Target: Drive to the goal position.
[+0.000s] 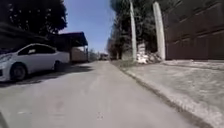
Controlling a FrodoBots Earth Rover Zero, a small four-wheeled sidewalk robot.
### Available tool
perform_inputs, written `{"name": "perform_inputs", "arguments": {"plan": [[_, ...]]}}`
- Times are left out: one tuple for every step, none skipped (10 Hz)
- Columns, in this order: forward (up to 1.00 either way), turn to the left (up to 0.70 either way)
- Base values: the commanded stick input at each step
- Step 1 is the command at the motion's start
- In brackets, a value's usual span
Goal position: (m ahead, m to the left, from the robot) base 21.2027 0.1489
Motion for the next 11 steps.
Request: {"name": "perform_inputs", "arguments": {"plan": [[0.85, 0.06], [0.85, 0.09], [0.85, 0.32], [0.85, 0.00], [0.85, 0.01], [0.85, 0.05], [0.85, 0.19], [0.85, 0.17], [0.85, 0.00], [0.85, 0.00], [0.85, 0.00]]}}
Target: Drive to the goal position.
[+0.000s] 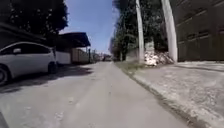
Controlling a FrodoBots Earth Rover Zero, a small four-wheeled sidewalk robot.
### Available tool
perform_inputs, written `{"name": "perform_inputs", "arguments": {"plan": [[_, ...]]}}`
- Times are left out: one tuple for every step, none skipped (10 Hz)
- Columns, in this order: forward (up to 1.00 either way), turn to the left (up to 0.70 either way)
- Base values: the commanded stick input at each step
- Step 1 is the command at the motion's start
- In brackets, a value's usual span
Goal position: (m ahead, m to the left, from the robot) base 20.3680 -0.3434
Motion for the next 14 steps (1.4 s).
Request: {"name": "perform_inputs", "arguments": {"plan": [[0.85, 0.00], [0.85, 0.00], [0.85, 0.00], [0.85, 0.00], [0.85, 0.00], [0.85, 0.00], [0.85, 0.00], [0.85, 0.00], [0.85, 0.00], [0.85, 0.00], [0.85, 0.00], [0.85, 0.00], [0.85, 0.00], [0.85, 0.00]]}}
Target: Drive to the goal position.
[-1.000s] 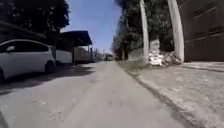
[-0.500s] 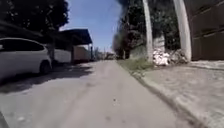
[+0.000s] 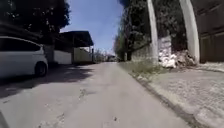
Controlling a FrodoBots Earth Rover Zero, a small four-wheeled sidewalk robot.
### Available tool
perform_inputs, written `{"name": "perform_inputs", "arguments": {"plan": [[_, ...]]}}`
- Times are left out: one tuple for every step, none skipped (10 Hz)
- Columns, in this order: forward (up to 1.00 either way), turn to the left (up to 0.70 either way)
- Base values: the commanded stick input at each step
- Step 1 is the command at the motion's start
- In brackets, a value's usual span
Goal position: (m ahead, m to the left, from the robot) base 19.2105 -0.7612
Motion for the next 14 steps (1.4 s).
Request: {"name": "perform_inputs", "arguments": {"plan": [[0.85, 0.00], [0.85, 0.00], [0.85, 0.00], [0.85, 0.00], [0.85, 0.00], [0.85, 0.00], [0.85, 0.00], [0.85, 0.01], [0.85, 0.08], [0.85, 0.24], [0.85, 0.19], [0.85, 0.01], [0.85, 0.00], [0.85, 0.00]]}}
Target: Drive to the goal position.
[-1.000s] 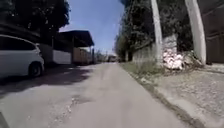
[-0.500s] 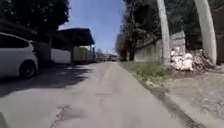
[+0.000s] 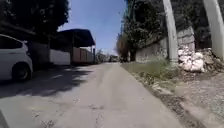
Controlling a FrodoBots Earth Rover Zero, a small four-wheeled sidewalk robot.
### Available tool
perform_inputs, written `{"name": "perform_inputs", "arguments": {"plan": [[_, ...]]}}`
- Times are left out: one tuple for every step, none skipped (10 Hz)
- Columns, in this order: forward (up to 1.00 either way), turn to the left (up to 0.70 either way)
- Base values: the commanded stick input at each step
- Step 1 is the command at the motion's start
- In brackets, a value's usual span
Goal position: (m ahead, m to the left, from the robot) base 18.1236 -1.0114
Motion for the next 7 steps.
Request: {"name": "perform_inputs", "arguments": {"plan": [[0.85, 0.00], [0.85, 0.00], [0.85, 0.00], [0.85, 0.00], [0.85, 0.00], [0.85, 0.00], [0.85, 0.00]]}}
